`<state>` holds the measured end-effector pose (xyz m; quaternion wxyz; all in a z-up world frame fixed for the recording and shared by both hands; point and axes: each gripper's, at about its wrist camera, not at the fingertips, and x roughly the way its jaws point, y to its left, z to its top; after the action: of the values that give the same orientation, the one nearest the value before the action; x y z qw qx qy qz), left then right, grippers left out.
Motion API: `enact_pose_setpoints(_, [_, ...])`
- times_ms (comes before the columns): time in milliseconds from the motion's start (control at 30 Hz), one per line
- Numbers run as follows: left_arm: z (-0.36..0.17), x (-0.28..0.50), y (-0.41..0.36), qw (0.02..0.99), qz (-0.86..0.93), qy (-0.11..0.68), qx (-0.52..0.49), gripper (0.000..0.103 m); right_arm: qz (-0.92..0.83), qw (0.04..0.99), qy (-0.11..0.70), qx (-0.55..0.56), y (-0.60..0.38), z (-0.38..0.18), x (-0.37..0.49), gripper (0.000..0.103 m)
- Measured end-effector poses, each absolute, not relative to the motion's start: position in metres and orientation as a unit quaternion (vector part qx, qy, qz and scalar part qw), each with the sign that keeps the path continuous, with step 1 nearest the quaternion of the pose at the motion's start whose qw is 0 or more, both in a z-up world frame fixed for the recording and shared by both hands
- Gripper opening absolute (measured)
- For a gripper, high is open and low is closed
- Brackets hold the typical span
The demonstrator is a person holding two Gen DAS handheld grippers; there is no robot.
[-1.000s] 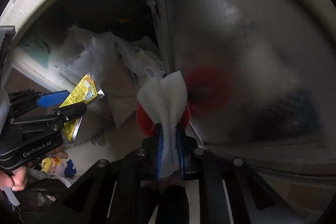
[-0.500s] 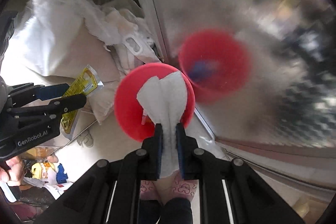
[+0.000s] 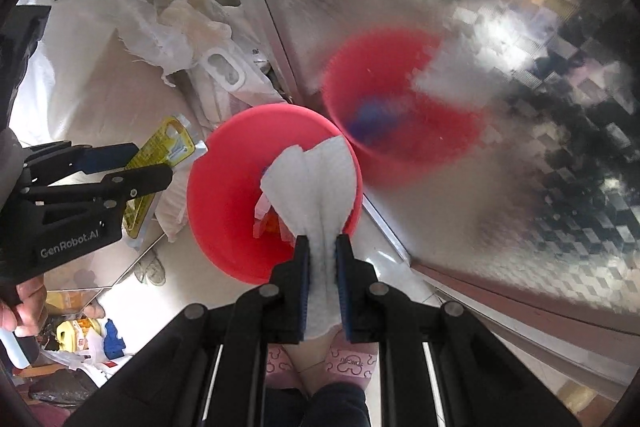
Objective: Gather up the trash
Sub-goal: 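Open the left tool dropping the packet while the right tool drops the wipe into the bin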
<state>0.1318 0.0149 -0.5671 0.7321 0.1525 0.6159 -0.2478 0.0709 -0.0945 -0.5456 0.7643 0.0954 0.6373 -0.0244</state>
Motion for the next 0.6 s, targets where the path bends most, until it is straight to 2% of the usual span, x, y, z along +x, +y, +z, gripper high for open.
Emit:
enact_pose_setpoints(67, [-0.568, 0.131, 0.016, 0.731, -0.247, 0.617, 0.150, 0.056, -0.023, 0.764, 0.638, 0.094, -0.096, -0.541, 0.068, 0.012])
enact_pose_setpoints(100, [-0.569, 0.132, 0.016, 0.730, -0.248, 0.619, 0.148, 0.063, -0.022, 0.763, 0.639, 0.093, -0.095, -0.542, 0.068, 0.012])
enact_pose_setpoints(167, [-0.571, 0.132, 0.018, 0.731, -0.245, 0.620, 0.146, 0.065, -0.019, 0.764, 0.639, 0.089, -0.095, -0.543, 0.070, 0.012])
enact_pose_setpoints(233, [-0.572, 0.131, 0.021, 0.733, -0.237, 0.620, 0.147, 0.073, -0.015, 0.763, 0.641, 0.087, -0.094, -0.543, 0.071, 0.012])
enact_pose_setpoints(600, [-0.573, 0.134, 0.049, 0.745, -0.193, 0.625, 0.133, 0.081, 0.031, 0.762, 0.645, 0.052, -0.075, -0.546, 0.085, 0.012])
